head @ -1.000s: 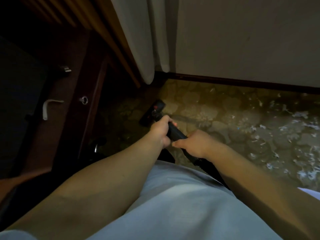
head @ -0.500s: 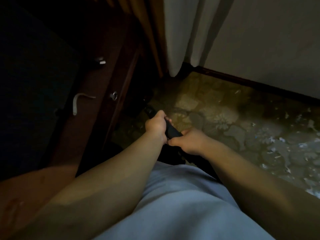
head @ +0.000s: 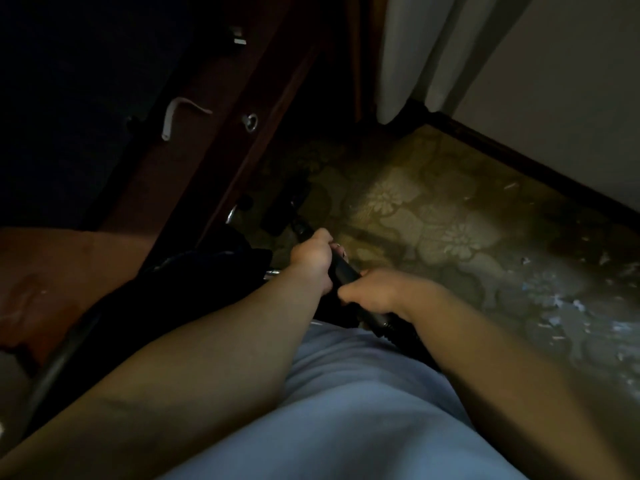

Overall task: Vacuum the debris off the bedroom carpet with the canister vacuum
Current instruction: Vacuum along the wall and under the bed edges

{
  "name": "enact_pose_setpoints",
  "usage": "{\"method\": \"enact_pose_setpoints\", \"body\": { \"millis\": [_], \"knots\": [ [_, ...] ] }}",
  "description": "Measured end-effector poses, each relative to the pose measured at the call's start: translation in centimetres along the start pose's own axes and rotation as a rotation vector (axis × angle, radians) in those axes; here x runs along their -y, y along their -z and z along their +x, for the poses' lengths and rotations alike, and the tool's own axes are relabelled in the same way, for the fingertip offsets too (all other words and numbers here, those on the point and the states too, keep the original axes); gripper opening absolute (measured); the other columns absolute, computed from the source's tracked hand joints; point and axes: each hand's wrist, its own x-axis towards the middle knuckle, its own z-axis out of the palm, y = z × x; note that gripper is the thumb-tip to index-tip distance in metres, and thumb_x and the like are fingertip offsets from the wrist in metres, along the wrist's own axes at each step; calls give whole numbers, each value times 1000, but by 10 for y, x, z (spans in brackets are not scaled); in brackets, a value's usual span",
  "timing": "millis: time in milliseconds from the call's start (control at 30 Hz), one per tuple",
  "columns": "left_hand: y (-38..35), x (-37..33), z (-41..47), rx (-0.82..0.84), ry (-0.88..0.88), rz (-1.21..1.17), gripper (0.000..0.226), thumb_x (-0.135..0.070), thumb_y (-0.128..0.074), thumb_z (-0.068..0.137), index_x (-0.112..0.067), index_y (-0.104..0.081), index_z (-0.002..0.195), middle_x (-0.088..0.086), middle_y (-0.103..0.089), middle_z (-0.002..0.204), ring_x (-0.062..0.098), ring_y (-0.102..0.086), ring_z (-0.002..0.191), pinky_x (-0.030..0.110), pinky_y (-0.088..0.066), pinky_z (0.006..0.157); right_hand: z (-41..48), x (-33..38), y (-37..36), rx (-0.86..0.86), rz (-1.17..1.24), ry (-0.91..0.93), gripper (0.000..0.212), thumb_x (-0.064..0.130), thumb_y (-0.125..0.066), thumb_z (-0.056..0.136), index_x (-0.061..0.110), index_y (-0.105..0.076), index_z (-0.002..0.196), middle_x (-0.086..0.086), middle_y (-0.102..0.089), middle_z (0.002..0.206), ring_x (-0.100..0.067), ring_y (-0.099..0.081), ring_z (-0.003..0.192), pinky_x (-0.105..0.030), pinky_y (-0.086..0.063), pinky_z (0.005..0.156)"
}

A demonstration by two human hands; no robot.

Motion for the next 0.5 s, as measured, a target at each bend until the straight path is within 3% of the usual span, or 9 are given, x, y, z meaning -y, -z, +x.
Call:
{"method": "enact_pose_setpoints", "body": {
  "millis": [100,233,300,400,500],
  "knots": [
    [-3,33,-14,12,37,7,14,-15,-59,93,-6,-60,82,5,-58,68,19,-57,64,30,-54,66,-11,-36,-9,11,-18,2,25,28,-75,86,11,-70,104,-19,-77,101,-35,-75,90,-42,-61,77],
    [-19,102,-33,31,44,42,13,-14,-58,93,-4,-63,89,6,-60,75,18,-59,66,31,-54,65,-38,-103,-12,29,2,-12,20,23,-74,89,7,-68,99,-18,-74,92,-30,-69,76,-34,-56,62],
    [-27,140,-41,48,50,38,14,-17,-60,95,-4,-64,93,6,-61,73,17,-59,64,32,-54,63,-53,-140,-15,41,10,-37,22,23,-73,89,5,-67,101,-18,-74,88,-30,-69,74,-33,-56,61],
    [-39,192,-57,97,78,29,17,-22,-63,94,-6,-62,89,4,-59,64,18,-57,60,31,-54,60,-78,-189,-20,30,4,-64,24,22,-70,89,2,-67,100,-15,-71,70,-31,-68,66,-37,-57,64],
    [-47,235,-73,122,105,58,16,-20,-63,91,-7,-60,82,4,-60,65,20,-57,63,33,-52,64,-102,-229,-23,-10,5,-88,24,23,-70,87,1,-68,96,-15,-70,67,-32,-67,65,-39,-57,66]
  ]
}}
